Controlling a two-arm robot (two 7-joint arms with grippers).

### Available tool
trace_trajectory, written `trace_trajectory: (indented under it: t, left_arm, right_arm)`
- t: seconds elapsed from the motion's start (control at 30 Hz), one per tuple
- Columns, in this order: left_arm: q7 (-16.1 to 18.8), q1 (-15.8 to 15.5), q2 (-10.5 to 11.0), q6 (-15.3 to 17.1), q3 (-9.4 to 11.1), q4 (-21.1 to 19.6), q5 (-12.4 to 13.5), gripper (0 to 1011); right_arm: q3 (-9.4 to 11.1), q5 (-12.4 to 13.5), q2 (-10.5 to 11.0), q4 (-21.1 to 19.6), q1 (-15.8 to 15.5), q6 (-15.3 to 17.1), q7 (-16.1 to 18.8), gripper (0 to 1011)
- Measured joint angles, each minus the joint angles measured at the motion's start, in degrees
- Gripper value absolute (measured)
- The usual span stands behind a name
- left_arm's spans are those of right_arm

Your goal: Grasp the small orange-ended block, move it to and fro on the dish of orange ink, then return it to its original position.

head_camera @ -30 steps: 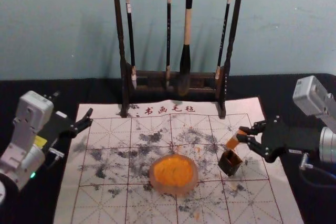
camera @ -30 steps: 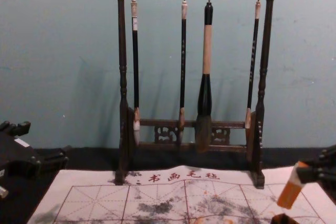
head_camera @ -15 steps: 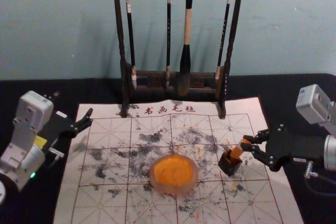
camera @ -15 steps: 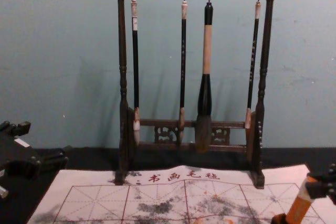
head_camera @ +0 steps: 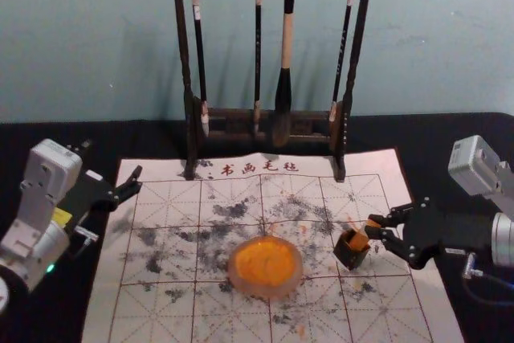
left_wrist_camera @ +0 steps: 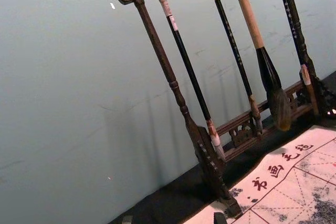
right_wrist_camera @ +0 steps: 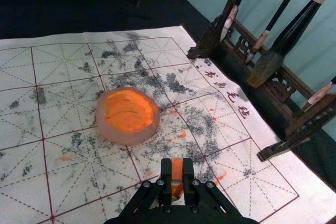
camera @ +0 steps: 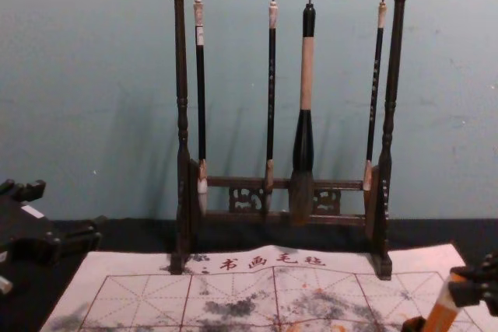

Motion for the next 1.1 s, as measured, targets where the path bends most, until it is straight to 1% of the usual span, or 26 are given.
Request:
trace_trajectory:
  t: [0.33,0.67,1.1]
  left_arm:
    - [0.0,0.0,0.0,0.0,0.0,0.0,0.0,1001]
    - [0.0,0.0,0.0,0.0,0.0,0.0,0.0,1001]
    - [0.0,0.0,0.0,0.0,0.0,0.0,0.0,1001]
  right_arm:
    - [-0.9,-0.4,-1.0,1.6,0.9,0.1,0.6,88]
    - [-2.2,-1.1,-2.2,3.9,2.3,0.6,1.2,88]
    - [-3.2,-1.8,-3.0,5.5,3.1,0.9,1.4,90]
